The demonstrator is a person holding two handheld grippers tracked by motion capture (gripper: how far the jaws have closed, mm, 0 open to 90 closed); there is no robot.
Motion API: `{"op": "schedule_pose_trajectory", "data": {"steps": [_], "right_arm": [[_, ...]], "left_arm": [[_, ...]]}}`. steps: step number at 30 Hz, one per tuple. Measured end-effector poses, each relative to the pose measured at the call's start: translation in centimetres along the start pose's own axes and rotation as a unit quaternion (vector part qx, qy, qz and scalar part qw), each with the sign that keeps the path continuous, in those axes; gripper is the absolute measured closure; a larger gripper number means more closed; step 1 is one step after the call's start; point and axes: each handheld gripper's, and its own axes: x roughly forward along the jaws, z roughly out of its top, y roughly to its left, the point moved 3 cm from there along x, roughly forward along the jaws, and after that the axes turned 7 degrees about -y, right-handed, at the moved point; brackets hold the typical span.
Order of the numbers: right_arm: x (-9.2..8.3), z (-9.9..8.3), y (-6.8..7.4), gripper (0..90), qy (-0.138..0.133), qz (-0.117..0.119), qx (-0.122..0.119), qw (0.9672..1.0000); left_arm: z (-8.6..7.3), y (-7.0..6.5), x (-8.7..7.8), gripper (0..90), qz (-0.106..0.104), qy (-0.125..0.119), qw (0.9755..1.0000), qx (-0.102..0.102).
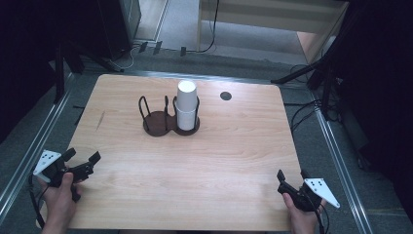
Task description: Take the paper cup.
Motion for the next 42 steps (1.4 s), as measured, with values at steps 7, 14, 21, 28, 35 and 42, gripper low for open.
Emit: {"op": "schedule_pose_trajectory", "data": {"steps": [7, 14, 21, 28, 35, 42], "right_arm": [[1.0, 1.6, 1.6, 13.6, -0.001, 0.019, 0.018, 0.9997], [3.3, 3.5, 5.0, 13.9, 0.012, 0.033, -0.001, 0.9994], [5.7, 5.9, 8.6, 13.8, 0.01, 0.063, -0.001, 0.9979], [7.1, 7.7, 11.1, 13.7, 0.007, 0.086, -0.006, 0.9963], [8.2, 8.7, 13.2, 13.7, 0.003, 0.103, -0.012, 0.9946], [9.6, 9.6, 15.3, 13.7, 0.001, 0.12, -0.01, 0.9928]], "left_arm": [[0.0, -0.2, 0.0, 0.0, 0.001, 0.004, 1.0, 0.008], [-0.2, -0.6, 0.6, 0.0, 0.024, 0.023, 0.9992, 0.022], [-0.2, -0.7, 0.6, 0.0, 0.009, 0.025, 0.9994, 0.02], [-0.2, -0.6, 0.5, 0.0, -0.009, 0.008, 0.9999, 0.011], [0.1, -0.4, 0.3, 0.0, -0.012, -0.004, 0.9999, 0.001], [0.0, -0.6, 0.4, 0.0, -0.014, -0.006, 0.9998, 0.008]]}}
